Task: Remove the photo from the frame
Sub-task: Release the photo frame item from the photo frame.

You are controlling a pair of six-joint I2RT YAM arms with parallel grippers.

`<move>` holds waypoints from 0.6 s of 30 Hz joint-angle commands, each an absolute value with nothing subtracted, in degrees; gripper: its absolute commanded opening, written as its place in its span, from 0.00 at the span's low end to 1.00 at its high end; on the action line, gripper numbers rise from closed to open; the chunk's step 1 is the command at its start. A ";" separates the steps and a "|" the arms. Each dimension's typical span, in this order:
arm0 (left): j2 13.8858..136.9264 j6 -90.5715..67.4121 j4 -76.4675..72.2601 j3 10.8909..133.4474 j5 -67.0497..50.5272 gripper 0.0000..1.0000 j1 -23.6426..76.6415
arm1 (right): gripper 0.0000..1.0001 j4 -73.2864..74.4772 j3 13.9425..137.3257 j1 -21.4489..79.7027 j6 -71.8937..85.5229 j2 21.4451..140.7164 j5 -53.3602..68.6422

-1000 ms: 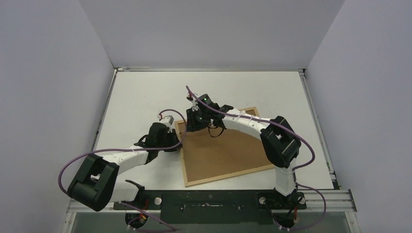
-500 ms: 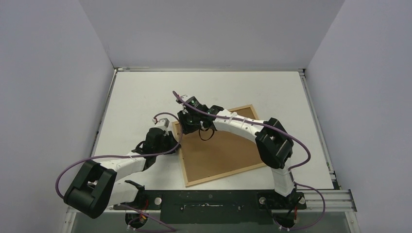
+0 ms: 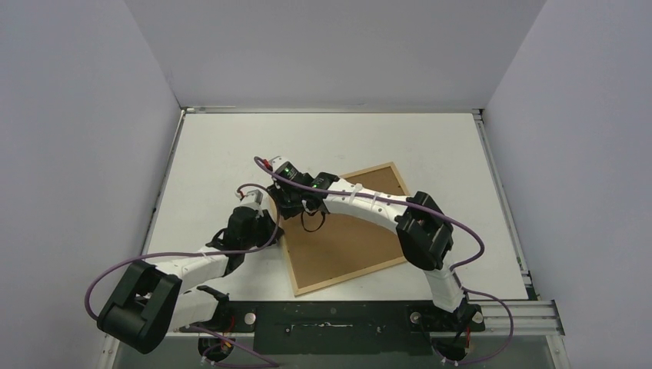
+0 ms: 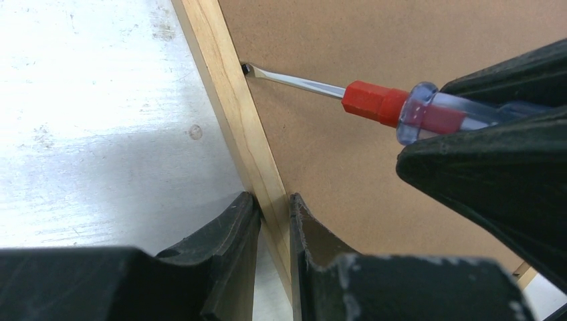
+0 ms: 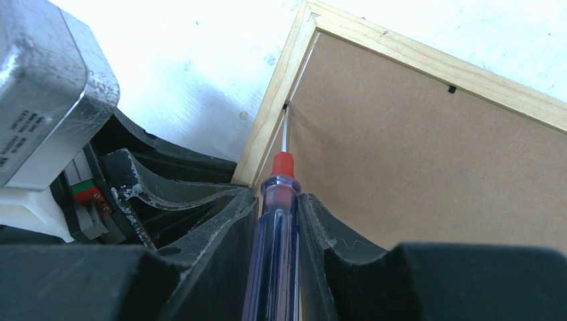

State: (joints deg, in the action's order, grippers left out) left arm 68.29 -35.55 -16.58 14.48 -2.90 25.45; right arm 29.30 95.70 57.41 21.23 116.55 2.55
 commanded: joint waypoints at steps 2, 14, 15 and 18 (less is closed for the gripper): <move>67.95 -34.92 -17.90 13.28 -5.37 0.00 26.28 | 0.00 18.01 98.42 61.80 24.12 116.01 13.59; 68.72 -35.21 -18.85 13.08 -5.78 0.00 26.28 | 0.00 4.94 93.33 59.88 28.11 113.02 23.25; 68.93 -35.24 -18.89 13.09 -5.74 0.00 26.28 | 0.00 5.00 93.38 59.89 28.10 112.95 23.31; 69.19 -35.13 -18.49 13.31 -5.89 0.00 26.28 | 0.00 5.26 93.00 59.91 27.19 112.34 23.30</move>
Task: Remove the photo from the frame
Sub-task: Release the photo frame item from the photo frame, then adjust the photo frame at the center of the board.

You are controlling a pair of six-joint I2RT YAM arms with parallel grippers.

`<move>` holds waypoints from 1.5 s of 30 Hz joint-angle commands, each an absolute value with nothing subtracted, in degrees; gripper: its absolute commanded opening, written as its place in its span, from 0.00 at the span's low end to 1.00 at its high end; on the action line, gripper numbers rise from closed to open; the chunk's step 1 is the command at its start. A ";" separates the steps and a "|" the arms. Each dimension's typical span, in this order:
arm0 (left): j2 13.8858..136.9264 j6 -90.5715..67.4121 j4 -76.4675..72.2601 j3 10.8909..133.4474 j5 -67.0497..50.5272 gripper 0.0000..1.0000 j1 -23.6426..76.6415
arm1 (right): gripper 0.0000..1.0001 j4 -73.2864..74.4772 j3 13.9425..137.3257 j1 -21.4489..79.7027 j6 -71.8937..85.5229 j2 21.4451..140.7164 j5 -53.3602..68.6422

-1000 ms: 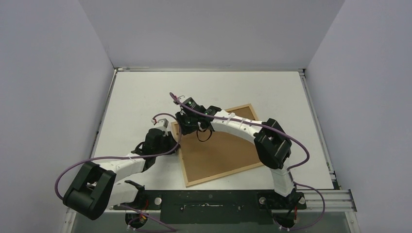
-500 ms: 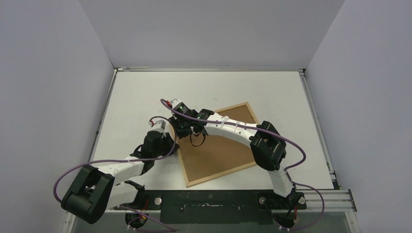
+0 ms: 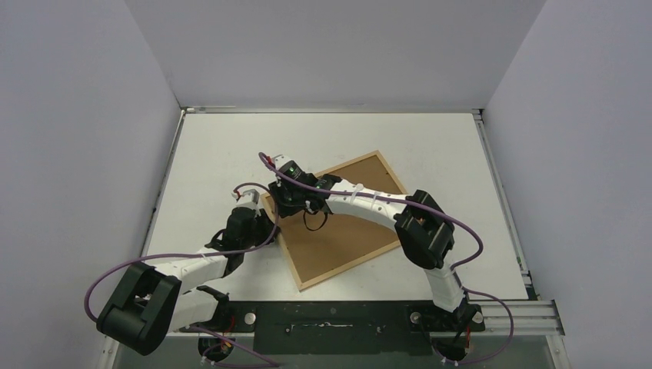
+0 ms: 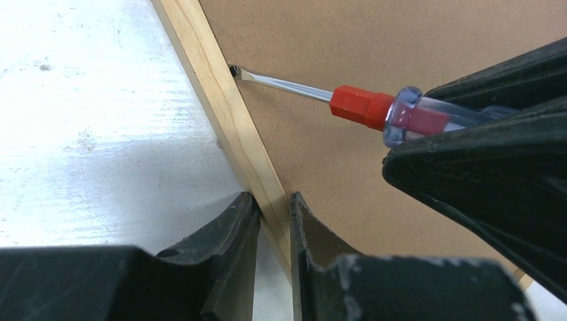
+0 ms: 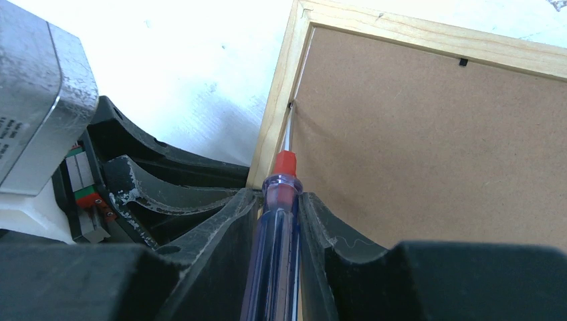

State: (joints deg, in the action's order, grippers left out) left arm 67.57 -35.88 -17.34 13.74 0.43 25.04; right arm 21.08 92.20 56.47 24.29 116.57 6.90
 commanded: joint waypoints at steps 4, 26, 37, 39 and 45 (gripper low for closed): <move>69.09 -35.09 -18.18 13.27 -5.90 0.00 26.28 | 0.00 3.65 91.26 58.83 27.48 110.73 23.53; 66.18 -35.72 -15.06 13.51 -6.56 0.00 26.28 | 0.00 -11.07 72.23 47.12 36.21 100.68 23.61; 66.82 -30.41 -13.74 16.37 -13.18 0.00 26.28 | 0.00 -0.24 62.53 38.73 35.00 91.85 14.45; 67.20 -29.18 -14.23 16.87 -15.57 0.00 26.28 | 0.00 -0.18 59.53 36.75 36.19 90.07 14.41; 67.05 -28.30 -13.77 17.49 -18.24 0.00 26.28 | 0.00 1.88 53.38 32.41 37.01 83.40 15.19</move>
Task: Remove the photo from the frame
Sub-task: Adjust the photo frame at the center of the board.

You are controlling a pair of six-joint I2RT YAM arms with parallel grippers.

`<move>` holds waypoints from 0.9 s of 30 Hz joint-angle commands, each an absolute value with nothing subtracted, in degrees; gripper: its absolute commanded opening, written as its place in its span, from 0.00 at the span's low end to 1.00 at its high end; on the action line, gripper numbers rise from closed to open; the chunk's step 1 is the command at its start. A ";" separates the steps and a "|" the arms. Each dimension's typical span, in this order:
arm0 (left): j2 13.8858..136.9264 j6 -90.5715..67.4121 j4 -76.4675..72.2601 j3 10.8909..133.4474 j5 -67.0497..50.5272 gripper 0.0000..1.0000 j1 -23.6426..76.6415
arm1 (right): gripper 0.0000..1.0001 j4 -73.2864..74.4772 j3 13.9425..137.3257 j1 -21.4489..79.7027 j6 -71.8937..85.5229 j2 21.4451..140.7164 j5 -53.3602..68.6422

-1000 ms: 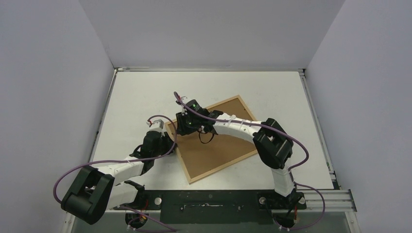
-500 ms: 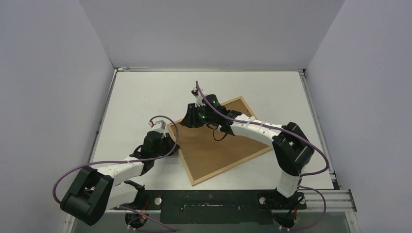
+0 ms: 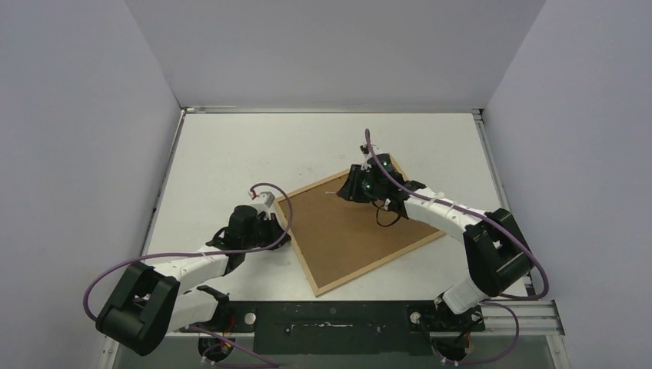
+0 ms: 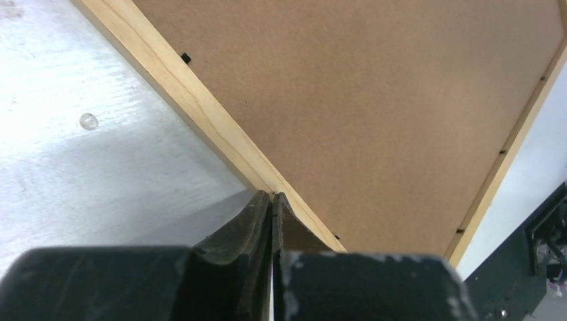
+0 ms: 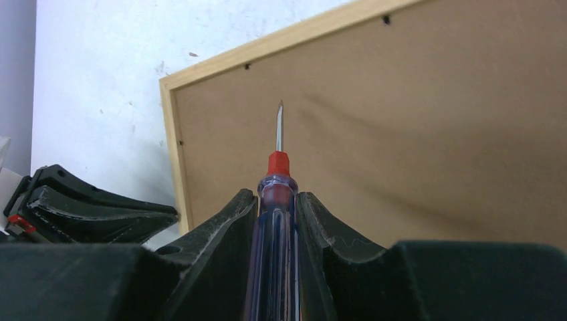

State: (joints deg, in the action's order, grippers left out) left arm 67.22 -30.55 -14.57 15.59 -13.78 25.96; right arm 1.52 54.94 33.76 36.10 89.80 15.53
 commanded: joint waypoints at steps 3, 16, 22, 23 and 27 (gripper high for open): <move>66.44 -28.94 -10.74 18.47 -17.66 0.00 26.28 | 0.00 3.13 51.32 31.07 36.71 79.54 15.46; 62.23 -31.75 5.47 29.25 -8.86 0.55 25.48 | 0.00 8.56 49.98 28.15 35.07 72.37 18.14; 69.50 -23.14 16.37 41.14 -6.24 0.67 24.20 | 0.00 9.69 49.21 27.78 35.31 71.00 18.70; 71.40 -20.47 18.23 43.76 -6.39 0.68 24.03 | 0.00 9.93 49.02 27.71 35.32 70.55 18.72; 80.20 -8.89 24.24 54.15 -8.64 0.68 22.97 | 0.00 12.03 48.54 27.45 34.95 68.25 18.27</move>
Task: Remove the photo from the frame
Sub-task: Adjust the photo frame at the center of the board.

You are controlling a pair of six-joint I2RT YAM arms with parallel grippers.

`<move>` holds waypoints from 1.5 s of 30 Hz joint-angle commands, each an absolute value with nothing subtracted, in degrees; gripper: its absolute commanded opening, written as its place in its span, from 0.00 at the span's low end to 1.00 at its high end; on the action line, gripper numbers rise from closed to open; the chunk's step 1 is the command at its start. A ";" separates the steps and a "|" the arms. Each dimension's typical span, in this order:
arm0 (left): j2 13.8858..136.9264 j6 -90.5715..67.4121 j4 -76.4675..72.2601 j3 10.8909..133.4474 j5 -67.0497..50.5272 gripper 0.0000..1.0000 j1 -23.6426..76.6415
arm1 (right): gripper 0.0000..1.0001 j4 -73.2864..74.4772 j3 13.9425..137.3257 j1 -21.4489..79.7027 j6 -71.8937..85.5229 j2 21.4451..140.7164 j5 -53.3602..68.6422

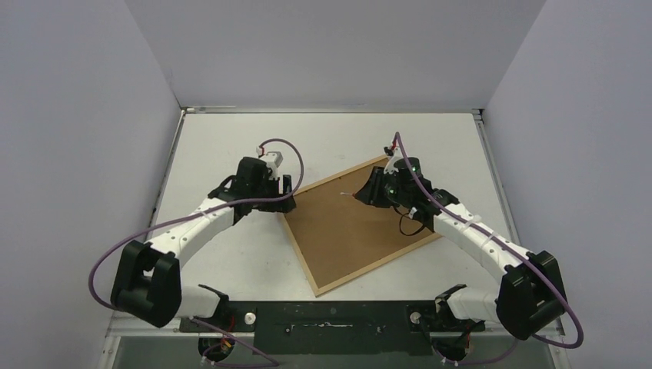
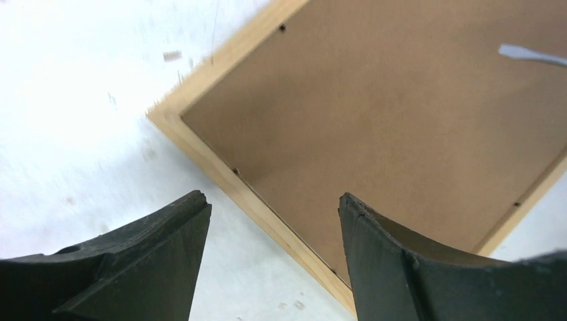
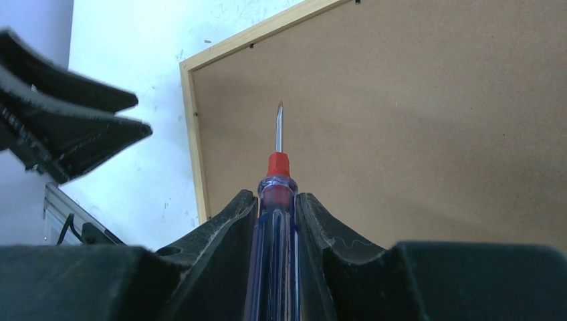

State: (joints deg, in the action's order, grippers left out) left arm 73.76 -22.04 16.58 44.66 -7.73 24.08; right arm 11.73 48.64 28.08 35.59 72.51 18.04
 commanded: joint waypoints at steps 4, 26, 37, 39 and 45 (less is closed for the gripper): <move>89.01 -0.54 26.34 62.19 -13.96 0.68 20.83 | 0.00 15.43 48.34 27.06 34.28 65.54 17.14; 110.44 7.08 27.30 75.81 -19.25 0.61 18.72 | 0.00 26.34 46.24 26.62 37.35 53.73 14.17; 112.65 6.76 22.73 74.85 -17.52 0.61 19.04 | 0.00 27.89 46.63 26.67 39.29 52.26 13.77; 112.87 6.97 22.97 74.24 -18.07 0.60 19.07 | 0.00 28.06 46.58 26.67 39.77 51.90 13.40; 112.05 6.21 22.76 71.21 -16.60 0.56 20.13 | 0.00 27.80 46.15 26.85 41.11 51.42 13.18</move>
State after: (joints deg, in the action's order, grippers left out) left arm 111.90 6.52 23.00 73.67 -17.41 19.16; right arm 28.91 45.89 26.96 39.44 52.80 14.35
